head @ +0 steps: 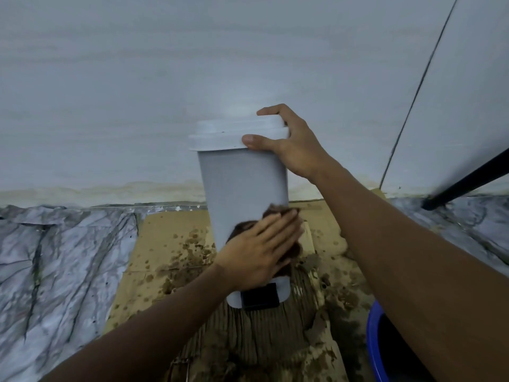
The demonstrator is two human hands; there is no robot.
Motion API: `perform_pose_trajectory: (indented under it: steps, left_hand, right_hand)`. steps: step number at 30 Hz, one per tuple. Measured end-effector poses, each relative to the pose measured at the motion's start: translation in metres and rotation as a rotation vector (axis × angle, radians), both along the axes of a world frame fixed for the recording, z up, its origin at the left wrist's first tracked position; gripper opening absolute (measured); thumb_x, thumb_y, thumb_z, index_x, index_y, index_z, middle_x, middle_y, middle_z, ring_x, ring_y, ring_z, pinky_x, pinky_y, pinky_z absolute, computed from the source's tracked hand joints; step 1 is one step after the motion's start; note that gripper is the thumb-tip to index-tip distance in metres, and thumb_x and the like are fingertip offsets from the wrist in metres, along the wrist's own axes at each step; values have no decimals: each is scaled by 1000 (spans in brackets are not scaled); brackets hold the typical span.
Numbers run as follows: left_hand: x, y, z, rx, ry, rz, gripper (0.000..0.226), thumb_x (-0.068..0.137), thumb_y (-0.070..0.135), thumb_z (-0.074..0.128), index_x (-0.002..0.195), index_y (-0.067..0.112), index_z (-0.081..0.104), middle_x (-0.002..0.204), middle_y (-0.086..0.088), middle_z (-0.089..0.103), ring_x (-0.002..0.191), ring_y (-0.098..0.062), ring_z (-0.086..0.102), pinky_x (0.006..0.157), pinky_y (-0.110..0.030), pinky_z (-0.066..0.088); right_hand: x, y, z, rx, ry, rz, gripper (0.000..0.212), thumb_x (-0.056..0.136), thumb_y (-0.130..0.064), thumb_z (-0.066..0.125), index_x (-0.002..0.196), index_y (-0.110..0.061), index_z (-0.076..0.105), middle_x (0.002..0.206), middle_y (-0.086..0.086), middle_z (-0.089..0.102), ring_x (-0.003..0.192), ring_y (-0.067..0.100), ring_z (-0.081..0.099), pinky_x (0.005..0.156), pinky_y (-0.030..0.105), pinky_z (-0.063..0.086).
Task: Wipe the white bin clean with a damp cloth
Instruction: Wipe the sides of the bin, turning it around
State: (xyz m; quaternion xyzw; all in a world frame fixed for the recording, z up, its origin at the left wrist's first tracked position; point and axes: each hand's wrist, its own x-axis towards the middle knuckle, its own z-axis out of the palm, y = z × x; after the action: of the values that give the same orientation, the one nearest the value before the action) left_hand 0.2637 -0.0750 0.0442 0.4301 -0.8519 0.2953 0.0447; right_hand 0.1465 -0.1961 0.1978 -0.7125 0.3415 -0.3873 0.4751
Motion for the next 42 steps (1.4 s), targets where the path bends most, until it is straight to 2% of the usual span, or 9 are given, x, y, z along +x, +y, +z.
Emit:
perform_pose_trajectory:
  steps: [4, 11, 17, 19, 26, 29, 34, 38, 42]
  left_hand:
    - [46, 25, -14, -35, -30, 3, 69, 106, 51, 37, 161, 11, 22, 169, -14, 13, 158, -28, 7, 128, -41, 4]
    - [30, -11, 43, -286, 567, 311, 68, 105, 39, 44, 156, -2, 28, 165, -20, 17, 156, -34, 12, 127, -49, 8]
    - [14, 1, 18, -116, 202, 125, 69, 107, 41, 40, 160, 3, 19, 169, -15, 13, 158, -29, 7, 128, -44, 7]
    - [26, 8, 11, -129, 220, 130, 70, 107, 45, 40, 161, 5, 18, 169, -13, 9, 158, -27, 7, 128, -43, 6]
    - [21, 19, -34, -261, 882, 248, 65, 106, 35, 41, 156, -2, 23, 166, -19, 16, 156, -38, 8, 126, -54, 12]
    - [21, 31, -62, -185, 1047, 202, 68, 107, 34, 38, 161, 6, 7, 170, -13, -2, 156, -42, 4, 127, -49, 9]
    - [26, 55, -107, 41, 1314, 194, 75, 107, 44, 37, 162, 20, -9, 170, -15, 0, 158, -32, 3, 127, -38, 14]
    - [31, 58, -111, 65, 1246, 173, 79, 107, 48, 37, 161, 21, -14, 170, -7, -7, 158, -29, 0, 127, -31, 12]
    - [32, 34, -52, -112, 979, 222, 75, 107, 43, 38, 161, 6, 1, 169, -12, -5, 157, -35, 1, 128, -45, 11]
  right_hand:
    - [3, 1, 2, -2, -10, 2, 55, 74, -38, 88, 119, -28, 60, 111, -11, 61, 97, 7, 64, 83, 23, 57]
    - [10, -3, -4, -35, -25, -29, 55, 72, -42, 88, 117, -28, 61, 117, -4, 64, 103, 12, 65, 87, 29, 58]
    - [6, -4, -4, -31, -4, -36, 56, 71, -44, 88, 119, -30, 61, 118, -2, 64, 105, 15, 66, 92, 37, 59]
    - [7, -2, -2, -30, -1, -29, 56, 72, -43, 88, 119, -29, 61, 118, -4, 64, 104, 14, 66, 90, 35, 59]
    - [8, -1, -3, -31, 2, -36, 54, 73, -43, 87, 117, -28, 61, 117, -7, 62, 103, 11, 65, 86, 31, 60]
    - [5, -5, -6, -39, -1, -35, 54, 72, -45, 86, 117, -29, 61, 117, -7, 63, 102, 11, 66, 80, 27, 58]
    - [8, -5, -6, -37, -23, -37, 56, 72, -42, 86, 119, -25, 61, 119, -4, 64, 101, 12, 67, 74, 23, 55]
    - [10, -3, -6, -38, -36, -47, 57, 71, -42, 87, 118, -23, 61, 117, -3, 64, 99, 10, 67, 78, 23, 56]
    - [12, -2, -7, -39, -47, -57, 56, 71, -40, 88, 117, -22, 62, 115, -5, 65, 100, 12, 68, 79, 25, 58]
